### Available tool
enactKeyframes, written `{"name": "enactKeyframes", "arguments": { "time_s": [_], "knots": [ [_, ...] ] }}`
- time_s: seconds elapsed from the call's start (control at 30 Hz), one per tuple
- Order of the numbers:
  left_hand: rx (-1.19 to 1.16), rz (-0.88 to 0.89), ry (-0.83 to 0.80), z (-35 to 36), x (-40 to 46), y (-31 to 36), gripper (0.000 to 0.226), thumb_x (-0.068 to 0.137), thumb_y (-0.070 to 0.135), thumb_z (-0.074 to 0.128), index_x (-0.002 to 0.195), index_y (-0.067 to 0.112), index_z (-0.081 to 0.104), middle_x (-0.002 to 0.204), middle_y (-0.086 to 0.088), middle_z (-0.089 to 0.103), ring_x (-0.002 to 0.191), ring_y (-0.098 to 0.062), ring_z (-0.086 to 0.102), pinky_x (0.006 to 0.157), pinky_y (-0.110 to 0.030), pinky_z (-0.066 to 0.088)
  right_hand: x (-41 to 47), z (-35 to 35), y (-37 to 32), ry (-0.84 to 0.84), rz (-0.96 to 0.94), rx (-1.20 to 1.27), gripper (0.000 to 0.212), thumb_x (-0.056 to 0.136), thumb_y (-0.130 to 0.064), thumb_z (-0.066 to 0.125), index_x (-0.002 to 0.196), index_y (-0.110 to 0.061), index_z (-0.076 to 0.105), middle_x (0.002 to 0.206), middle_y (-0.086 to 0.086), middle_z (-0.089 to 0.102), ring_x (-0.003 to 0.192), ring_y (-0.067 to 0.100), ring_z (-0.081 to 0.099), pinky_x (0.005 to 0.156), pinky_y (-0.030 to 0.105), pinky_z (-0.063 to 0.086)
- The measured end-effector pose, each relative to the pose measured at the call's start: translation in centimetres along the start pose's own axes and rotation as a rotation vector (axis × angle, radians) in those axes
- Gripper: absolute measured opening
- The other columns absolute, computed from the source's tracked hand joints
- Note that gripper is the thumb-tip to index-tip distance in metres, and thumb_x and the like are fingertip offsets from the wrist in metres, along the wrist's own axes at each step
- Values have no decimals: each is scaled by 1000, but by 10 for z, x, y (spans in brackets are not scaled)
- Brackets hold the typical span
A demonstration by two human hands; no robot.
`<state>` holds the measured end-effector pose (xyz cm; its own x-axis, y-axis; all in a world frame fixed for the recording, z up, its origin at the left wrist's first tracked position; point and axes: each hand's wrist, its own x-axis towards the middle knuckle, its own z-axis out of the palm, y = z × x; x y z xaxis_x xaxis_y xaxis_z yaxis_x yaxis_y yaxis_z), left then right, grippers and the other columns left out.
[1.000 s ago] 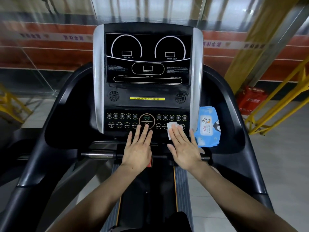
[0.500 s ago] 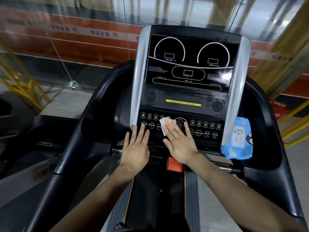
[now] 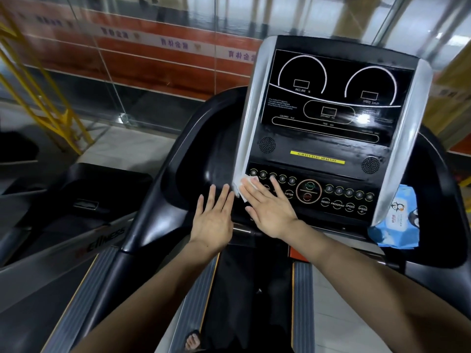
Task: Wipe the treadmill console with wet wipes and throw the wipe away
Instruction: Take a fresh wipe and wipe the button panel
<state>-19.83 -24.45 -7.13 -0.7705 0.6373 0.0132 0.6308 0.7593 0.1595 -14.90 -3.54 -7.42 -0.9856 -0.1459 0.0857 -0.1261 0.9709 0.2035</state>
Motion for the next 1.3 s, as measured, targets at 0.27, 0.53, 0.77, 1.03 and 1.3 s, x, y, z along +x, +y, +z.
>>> {"name": "enactKeyframes", "arguments": {
  "time_s": [0.27, 0.53, 0.77, 1.03, 1.3],
  "knots": [
    [10, 18, -37, 0, -10, 21, 70, 105, 27, 34, 166, 16, 1, 174, -1, -12, 159, -30, -17, 129, -53, -1, -41, 6, 29, -23, -86, -81, 61, 110, -44, 24, 167, -24, 15, 175, -4, 5, 162, 16, 2, 129, 56, -5],
    [2, 47, -26, 2, -6, 72, 69, 106, 27, 37, 166, 18, 4, 174, 0, -12, 159, -29, -17, 129, -53, -2, -95, 8, 72, -20, 4, -40, 58, 110, -46, 23, 165, -26, 26, 174, -7, 14, 160, 13, 12, 130, 56, 1],
    [-2, 86, -17, 2, 3, 127, 68, 106, 29, 36, 166, 19, 4, 173, 1, -14, 159, -28, -17, 130, -52, -1, -152, 17, 117, 6, 66, -17, 58, 110, -43, 28, 165, -24, 26, 174, -5, 15, 160, 13, 15, 129, 58, 9],
    [18, 157, -31, 6, 15, 188, 67, 106, 27, 35, 166, 20, 6, 174, 1, -12, 159, -28, -17, 130, -52, 0, -215, 31, 161, 38, 157, -56, 61, 106, -36, 26, 165, -22, 20, 174, -1, 13, 161, 16, 15, 130, 56, 6],
    [33, 208, -33, 8, 20, 233, 68, 106, 28, 37, 166, 19, 7, 174, 1, -11, 159, -28, -13, 130, -52, 4, -257, 42, 195, -81, 258, -131, 72, 103, -17, 43, 166, -24, 10, 174, -5, -2, 161, 15, 0, 129, 50, -9]
  ]
}}
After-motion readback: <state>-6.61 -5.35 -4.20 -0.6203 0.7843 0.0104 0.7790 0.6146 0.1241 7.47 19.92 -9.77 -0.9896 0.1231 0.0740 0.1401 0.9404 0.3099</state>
